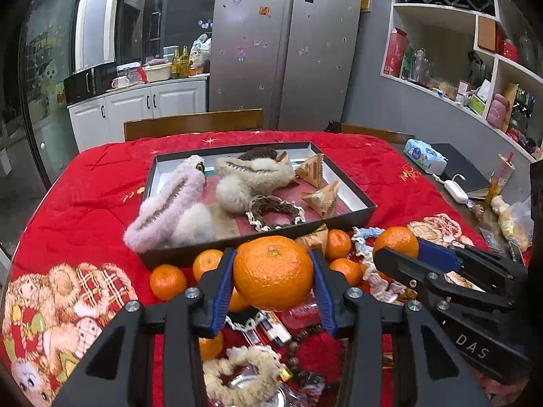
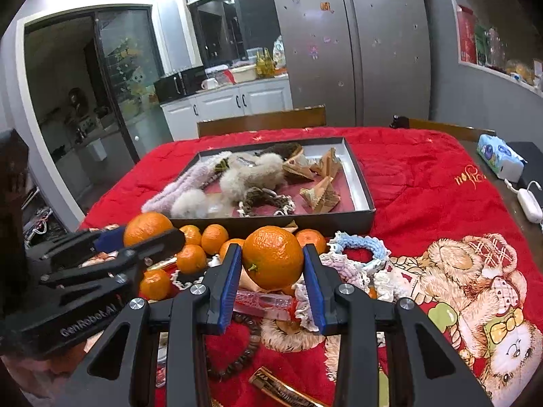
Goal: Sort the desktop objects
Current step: 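Carry both held oranges up and over into the black tray box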
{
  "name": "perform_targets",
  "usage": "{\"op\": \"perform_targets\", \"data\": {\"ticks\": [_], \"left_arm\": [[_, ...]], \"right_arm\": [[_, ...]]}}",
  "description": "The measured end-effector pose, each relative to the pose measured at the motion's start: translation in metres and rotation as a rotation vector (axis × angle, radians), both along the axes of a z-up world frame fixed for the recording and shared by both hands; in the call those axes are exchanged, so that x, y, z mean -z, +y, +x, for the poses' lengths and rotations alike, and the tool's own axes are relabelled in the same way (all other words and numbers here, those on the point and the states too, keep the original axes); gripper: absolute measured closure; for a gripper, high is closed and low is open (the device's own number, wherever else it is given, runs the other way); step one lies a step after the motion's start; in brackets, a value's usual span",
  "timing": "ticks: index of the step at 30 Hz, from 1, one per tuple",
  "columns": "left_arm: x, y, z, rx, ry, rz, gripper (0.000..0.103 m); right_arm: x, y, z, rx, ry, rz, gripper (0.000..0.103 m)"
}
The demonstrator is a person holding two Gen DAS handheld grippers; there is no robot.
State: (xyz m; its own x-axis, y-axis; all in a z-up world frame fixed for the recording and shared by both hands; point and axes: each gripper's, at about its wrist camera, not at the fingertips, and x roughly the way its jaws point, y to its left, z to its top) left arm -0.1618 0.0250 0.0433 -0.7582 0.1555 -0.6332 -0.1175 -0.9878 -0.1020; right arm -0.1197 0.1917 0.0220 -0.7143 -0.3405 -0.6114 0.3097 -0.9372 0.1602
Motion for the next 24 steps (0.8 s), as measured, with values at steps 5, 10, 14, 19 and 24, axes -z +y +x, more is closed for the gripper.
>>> {"op": "perform_targets", "data": {"ticks": [5, 10, 14, 19, 24], "left_arm": [[0.002, -0.007, -0.016, -0.01, -0.013, 0.011, 0.059], [0.006, -0.01, -0.034, -0.007, -0.017, -0.002, 0.059], [0.011, -0.009, -0.058, 0.001, -0.031, -0.049, 0.059], [0.015, -0.011, -0.081, 0.004, -0.031, -0.041, 0.059], [0.023, -0.014, -0.104, -0.004, -0.05, -0.022, 0.059]], "right_arm": [[0.005, 0.0, -0.014, -0.013, -0.045, -0.024, 0.068], [0.006, -0.002, -0.036, -0.024, -0.06, -0.022, 0.068], [0.002, -0.005, -0.056, -0.03, -0.064, -0.02, 0.068], [0.006, -0.013, -0.078, -0.038, -0.083, -0.018, 0.068], [0.014, -0.016, -0.095, -0.042, -0.108, -0.026, 0.068]]}}
